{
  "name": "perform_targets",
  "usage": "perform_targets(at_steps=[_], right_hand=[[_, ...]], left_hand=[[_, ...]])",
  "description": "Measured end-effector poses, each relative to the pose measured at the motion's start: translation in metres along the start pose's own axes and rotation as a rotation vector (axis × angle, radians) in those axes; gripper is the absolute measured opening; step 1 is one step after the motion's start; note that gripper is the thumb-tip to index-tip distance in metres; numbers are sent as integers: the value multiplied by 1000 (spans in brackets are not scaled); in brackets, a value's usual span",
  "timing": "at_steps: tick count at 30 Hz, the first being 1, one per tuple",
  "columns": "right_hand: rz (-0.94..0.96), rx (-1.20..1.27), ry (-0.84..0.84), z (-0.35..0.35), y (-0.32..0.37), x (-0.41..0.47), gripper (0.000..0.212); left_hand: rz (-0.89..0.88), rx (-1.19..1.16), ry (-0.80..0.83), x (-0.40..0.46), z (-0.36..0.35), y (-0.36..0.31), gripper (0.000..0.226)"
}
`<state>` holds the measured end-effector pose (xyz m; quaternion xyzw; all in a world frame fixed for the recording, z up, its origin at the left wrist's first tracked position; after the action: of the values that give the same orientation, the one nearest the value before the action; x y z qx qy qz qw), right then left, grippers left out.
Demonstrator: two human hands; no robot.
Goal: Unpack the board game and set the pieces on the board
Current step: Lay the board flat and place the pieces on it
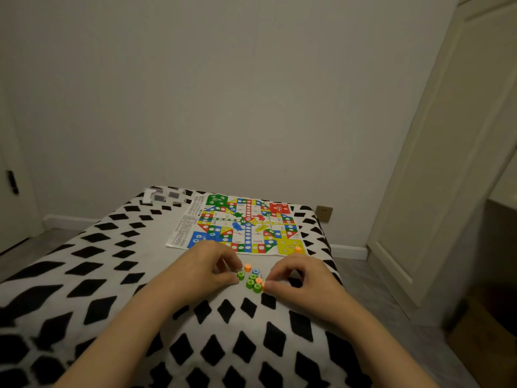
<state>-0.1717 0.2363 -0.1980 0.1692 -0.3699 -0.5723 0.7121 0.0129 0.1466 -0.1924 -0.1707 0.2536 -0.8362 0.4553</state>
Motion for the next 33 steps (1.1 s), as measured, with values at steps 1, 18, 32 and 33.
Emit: perform_targets(at_steps=[1,18,32,33], right_hand=[[0,9,2,0,1,-1,13],[22,-15,-16,-2,-5,1,12],[29,-89,-63,8,-14,37,7],[29,-87,-79,10,-14,42,7]], left_hand=[[4,1,-6,0,-1,0,16],[-16,-5,-46,3,-3,3,7],[-13,-63,-160,26,9,6,7],[-21,-56,-164,30,12,6,6]])
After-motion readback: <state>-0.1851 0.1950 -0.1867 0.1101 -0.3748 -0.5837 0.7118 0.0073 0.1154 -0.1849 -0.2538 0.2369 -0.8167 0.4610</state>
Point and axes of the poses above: each hand's wrist, its own x-axis towards the middle knuckle, its own z-axis out of the back of the hand, y = z × x, the point moved 2 cm from there along x, towards the middle knuckle, and after that the axes turned 12 degrees about z, right-handed, at the moved point
